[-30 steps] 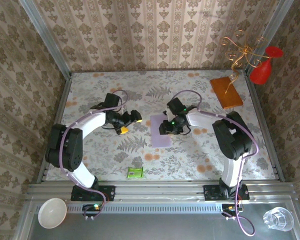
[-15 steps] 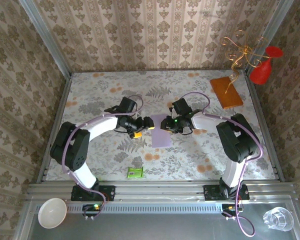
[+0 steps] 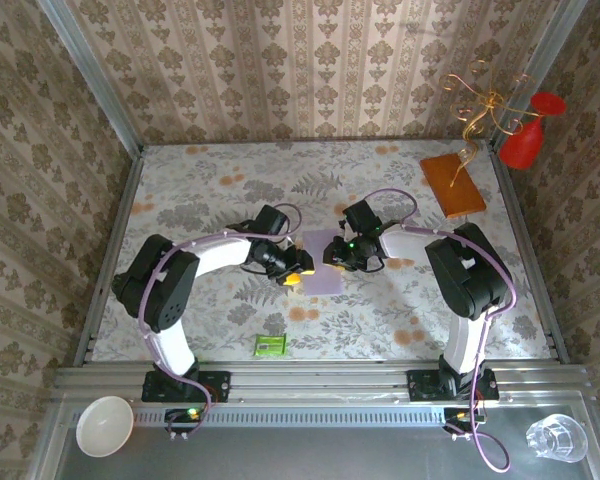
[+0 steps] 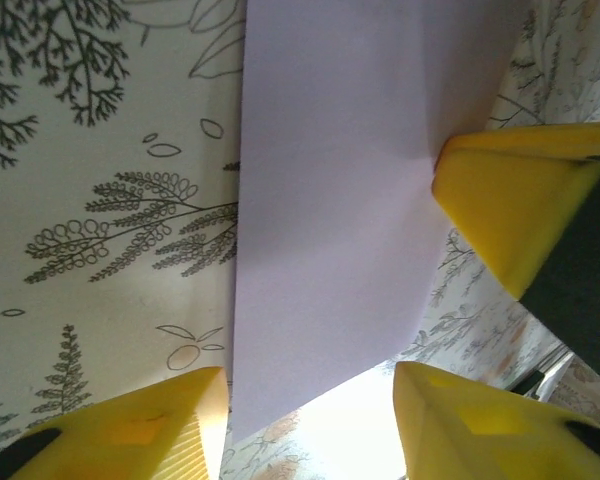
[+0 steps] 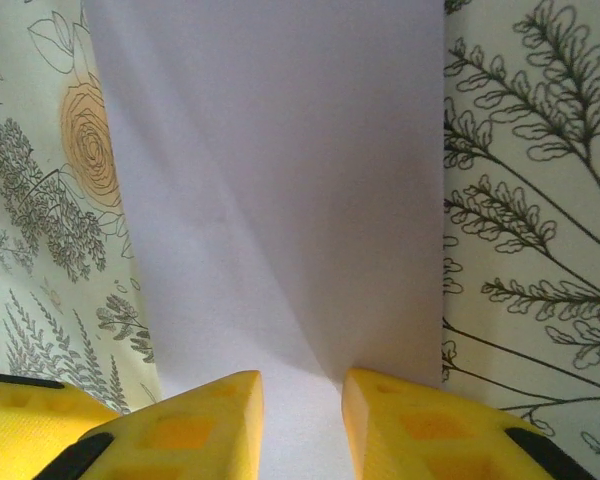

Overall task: Fold a paper plane with a square sheet of paper (pick it up from the middle)
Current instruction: Third fold the triangle at the center of the table.

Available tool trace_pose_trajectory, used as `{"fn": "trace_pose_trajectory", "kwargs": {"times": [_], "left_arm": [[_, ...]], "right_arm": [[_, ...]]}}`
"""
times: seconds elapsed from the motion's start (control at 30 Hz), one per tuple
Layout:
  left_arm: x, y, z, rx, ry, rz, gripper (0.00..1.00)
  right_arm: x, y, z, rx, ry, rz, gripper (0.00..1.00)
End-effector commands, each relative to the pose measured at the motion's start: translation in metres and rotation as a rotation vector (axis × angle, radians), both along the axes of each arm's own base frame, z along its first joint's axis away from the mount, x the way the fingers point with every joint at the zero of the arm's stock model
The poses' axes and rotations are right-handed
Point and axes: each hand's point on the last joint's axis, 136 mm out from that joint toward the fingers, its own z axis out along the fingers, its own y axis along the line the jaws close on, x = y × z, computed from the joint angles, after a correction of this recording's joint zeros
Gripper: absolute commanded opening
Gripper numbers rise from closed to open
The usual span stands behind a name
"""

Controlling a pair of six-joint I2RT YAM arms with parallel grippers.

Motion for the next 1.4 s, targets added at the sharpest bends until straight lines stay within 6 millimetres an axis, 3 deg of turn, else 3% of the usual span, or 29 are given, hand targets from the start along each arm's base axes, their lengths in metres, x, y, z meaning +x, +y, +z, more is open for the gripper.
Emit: {"fn": "trace_pose_trajectory", "kwargs": {"times": [0.0,0.57,0.83,1.37], "left_arm": [[-0.006,0.000,-0.008,0.001,0.023,-0.013,0.46],[-0.013,-0.010,-0.020,-0.010,0.036,-0.059,0.36],[0.006,-0.025,0.006,-0.099,-0.049,-0.046,0.33],[0.024,-0.017,-0.001,-0.117,0.014,0.011,0.25]], "right_arm": [[-0.022,-0.021,-0.034,-0.121,0.092,0.001,0.31],[-0.021,-0.021,-0.033,-0.093,0.082,0.000,0.30],[-0.020,-0.022,-0.033,-0.090,0.080,-0.006,0.30],[-0.018,-0.021,-0.031,-0.079,0.074,-0.014,0.30]]}}
